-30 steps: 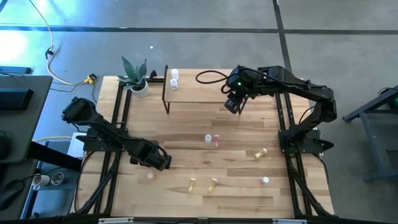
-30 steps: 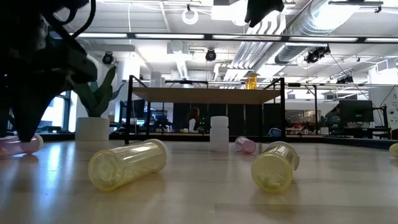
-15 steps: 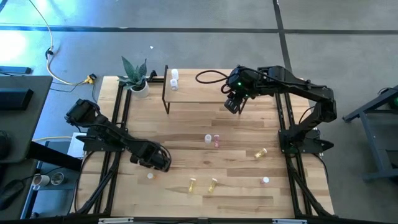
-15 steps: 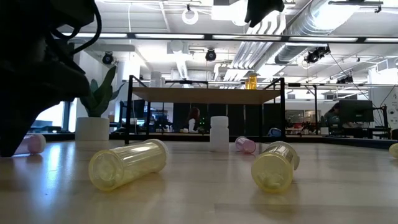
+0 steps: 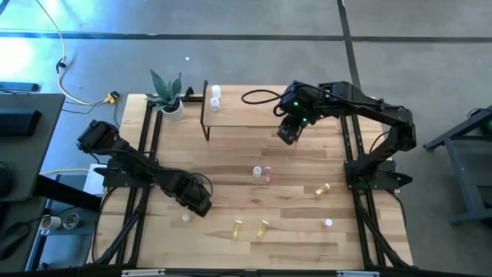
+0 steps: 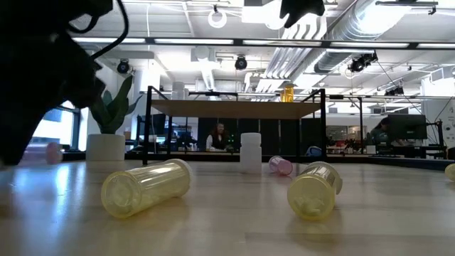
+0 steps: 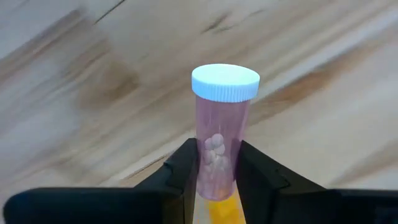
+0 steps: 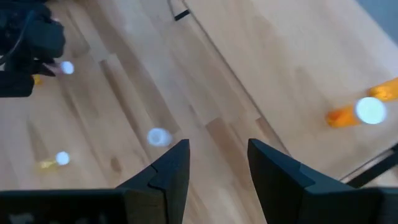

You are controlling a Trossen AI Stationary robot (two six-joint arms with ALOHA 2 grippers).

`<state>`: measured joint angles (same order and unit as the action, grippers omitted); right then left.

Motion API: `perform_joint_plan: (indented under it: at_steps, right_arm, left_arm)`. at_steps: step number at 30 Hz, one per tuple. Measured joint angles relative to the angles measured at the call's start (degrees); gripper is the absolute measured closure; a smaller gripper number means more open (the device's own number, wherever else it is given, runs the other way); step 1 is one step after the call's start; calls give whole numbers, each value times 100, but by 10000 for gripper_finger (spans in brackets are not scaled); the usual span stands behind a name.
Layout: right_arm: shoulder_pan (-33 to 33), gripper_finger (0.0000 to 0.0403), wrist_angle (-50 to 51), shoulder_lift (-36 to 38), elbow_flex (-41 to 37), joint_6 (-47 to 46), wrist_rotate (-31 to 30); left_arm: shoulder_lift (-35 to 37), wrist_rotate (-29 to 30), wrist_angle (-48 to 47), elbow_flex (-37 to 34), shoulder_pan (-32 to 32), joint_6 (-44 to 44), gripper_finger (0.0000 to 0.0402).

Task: Pick and place medicine bottles onto shelf by color
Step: Put the left pink pill bottle on the shelf

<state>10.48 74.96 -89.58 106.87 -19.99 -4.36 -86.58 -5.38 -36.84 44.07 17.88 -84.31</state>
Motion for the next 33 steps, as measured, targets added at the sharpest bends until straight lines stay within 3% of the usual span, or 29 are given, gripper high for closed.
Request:
perform_joint_plan:
  at_steps: [10, 19, 26, 29, 33]
  right_arm:
    - [0, 249, -81, -1, 0, -233, 141]
    - [0, 249, -437, -2, -2, -203, 130]
    - [103, 239, -630, -2, -2, 376, 164]
    - [217, 224, -883, -2, -2, 767, 395]
    - [430, 209, -1439, -2, -2, 1591, 1160]
  left_arm:
    - [607, 157, 1182, 0, -745, 1812, 321]
    - [832, 9, 3161, -4, -1687, 3438, 321]
    - [832, -289, 4780, 2, -2510, 4392, 321]
    - [832, -315, 5320, 2, -2822, 4528, 321]
    - [832, -311, 6041, 2, -3174, 5061, 321]
